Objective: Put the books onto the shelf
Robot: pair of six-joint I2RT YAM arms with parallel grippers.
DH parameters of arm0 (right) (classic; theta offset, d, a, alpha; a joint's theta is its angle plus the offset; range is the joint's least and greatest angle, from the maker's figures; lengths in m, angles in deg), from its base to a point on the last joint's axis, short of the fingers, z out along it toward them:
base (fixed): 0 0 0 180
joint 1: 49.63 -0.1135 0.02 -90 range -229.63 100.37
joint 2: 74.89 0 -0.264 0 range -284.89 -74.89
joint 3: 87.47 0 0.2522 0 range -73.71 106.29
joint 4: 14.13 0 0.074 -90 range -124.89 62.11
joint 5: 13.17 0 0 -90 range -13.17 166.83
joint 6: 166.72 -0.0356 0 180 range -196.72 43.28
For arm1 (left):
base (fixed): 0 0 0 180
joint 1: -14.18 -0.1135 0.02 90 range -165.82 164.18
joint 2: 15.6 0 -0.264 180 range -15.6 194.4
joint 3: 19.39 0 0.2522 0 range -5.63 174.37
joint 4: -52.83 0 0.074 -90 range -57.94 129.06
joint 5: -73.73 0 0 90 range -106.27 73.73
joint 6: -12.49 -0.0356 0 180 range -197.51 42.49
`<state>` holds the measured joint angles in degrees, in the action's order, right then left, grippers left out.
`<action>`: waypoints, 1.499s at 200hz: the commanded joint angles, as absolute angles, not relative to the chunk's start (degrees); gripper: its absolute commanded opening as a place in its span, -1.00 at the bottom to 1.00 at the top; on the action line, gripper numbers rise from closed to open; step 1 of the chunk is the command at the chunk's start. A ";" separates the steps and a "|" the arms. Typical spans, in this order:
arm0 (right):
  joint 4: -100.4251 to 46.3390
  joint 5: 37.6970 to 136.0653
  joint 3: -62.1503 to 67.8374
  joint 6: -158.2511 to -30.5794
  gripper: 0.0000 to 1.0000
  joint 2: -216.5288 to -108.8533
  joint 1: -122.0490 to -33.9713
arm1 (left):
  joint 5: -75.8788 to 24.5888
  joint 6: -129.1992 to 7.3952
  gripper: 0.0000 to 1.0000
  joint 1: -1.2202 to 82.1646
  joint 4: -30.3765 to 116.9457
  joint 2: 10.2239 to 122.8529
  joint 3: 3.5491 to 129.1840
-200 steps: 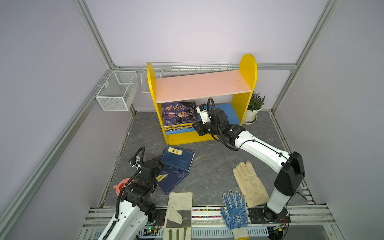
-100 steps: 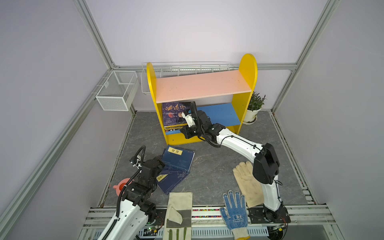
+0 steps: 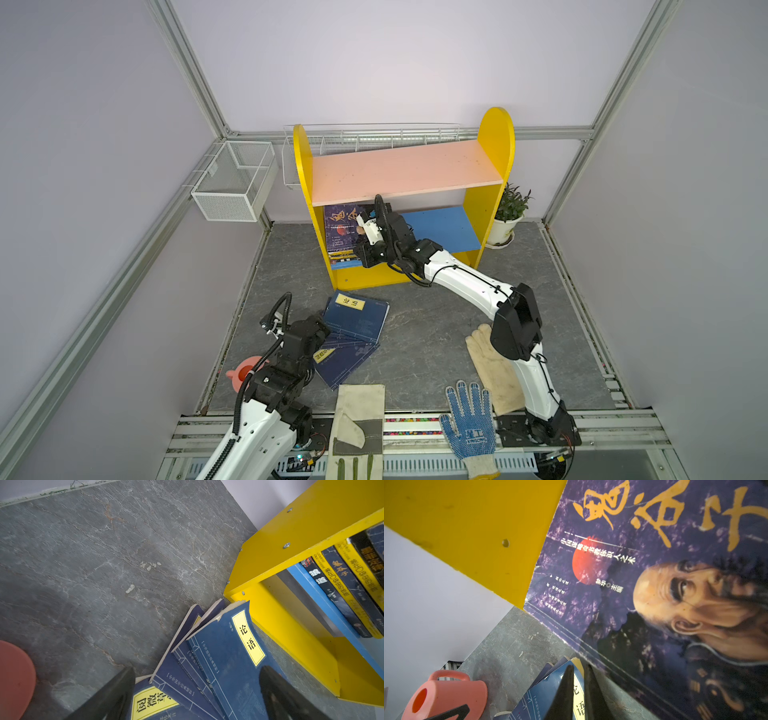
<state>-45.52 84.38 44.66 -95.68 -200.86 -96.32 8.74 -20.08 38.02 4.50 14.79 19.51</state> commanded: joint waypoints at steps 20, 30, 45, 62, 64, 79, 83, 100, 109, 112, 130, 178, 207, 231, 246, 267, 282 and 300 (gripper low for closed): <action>-45.65 83.99 46.85 -93.78 -0.69 -202.44 -95.53 | 8.34 -19.85 0.88 37.67 4.19 14.54 19.42; -45.56 84.12 47.44 -93.91 -0.69 -202.79 -95.32 | 8.25 -19.85 0.88 37.67 4.26 14.64 19.50; -45.47 84.23 48.13 -93.82 -0.69 -203.00 -95.21 | 8.10 -19.93 0.88 37.67 4.26 14.63 19.61; -45.01 84.29 48.46 -93.73 -0.68 -202.93 -95.15 | 7.95 -19.94 0.89 37.65 4.30 14.65 19.62; -44.96 84.32 48.41 -93.73 -0.68 -202.90 -95.09 | 7.98 -19.94 0.89 37.65 4.31 14.70 19.60; -44.18 84.30 48.50 -93.68 -0.67 -202.63 -94.97 | 7.74 -20.03 0.88 37.65 4.52 14.87 19.50; -44.15 84.30 48.61 -93.72 -0.68 -202.64 -94.96 | 7.72 -20.08 0.88 37.69 4.61 14.96 19.59; -44.79 85.00 48.74 -93.77 -0.67 -202.49 -94.87 | 7.63 -20.48 0.89 37.65 5.02 15.32 19.75; -45.71 85.09 48.29 -93.64 -0.68 -201.89 -94.85 | 7.54 -20.76 0.89 37.69 5.42 15.57 19.87; -45.89 85.17 47.89 -93.70 -0.67 -201.52 -94.82 | 7.54 -20.97 0.89 37.68 5.55 15.66 19.93; -44.18 85.53 41.85 -93.89 -0.63 -197.08 -94.89 | 7.36 -22.53 0.90 37.64 6.90 17.11 20.65; -47.86 98.29 21.22 -90.54 0.12 -182.13 -95.07 | 2.68 -28.01 0.89 35.11 13.87 26.59 23.52; -59.21 105.11 15.59 -83.69 0.32 -181.59 -96.26 | -1.77 -29.80 0.85 30.94 17.23 36.00 24.86; -62.80 105.75 15.89 -80.84 0.35 -183.58 -95.61 | -1.98 -32.20 0.79 30.01 21.06 41.54 25.59; -65.26 107.24 17.46 -77.39 0.36 -186.42 -95.64 | -1.55 -33.48 0.72 30.00 23.32 44.32 25.85; -74.91 107.99 23.57 -73.94 0.36 -193.54 -95.68 | -1.36 -34.90 0.64 30.00 25.95 47.85 26.05; -76.81 108.98 24.21 -72.56 0.36 -196.63 -95.71 | -2.10 -35.38 0.62 29.93 26.93 50.13 26.27; -75.82 110.83 23.53 -72.11 0.38 -198.93 -95.70 | -3.58 -35.75 0.60 29.92 27.67 52.50 26.60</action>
<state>-70.22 106.91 23.24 -76.95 -196.40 -95.84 -1.82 -33.72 30.30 24.54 50.13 24.58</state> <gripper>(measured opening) 0.685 0.804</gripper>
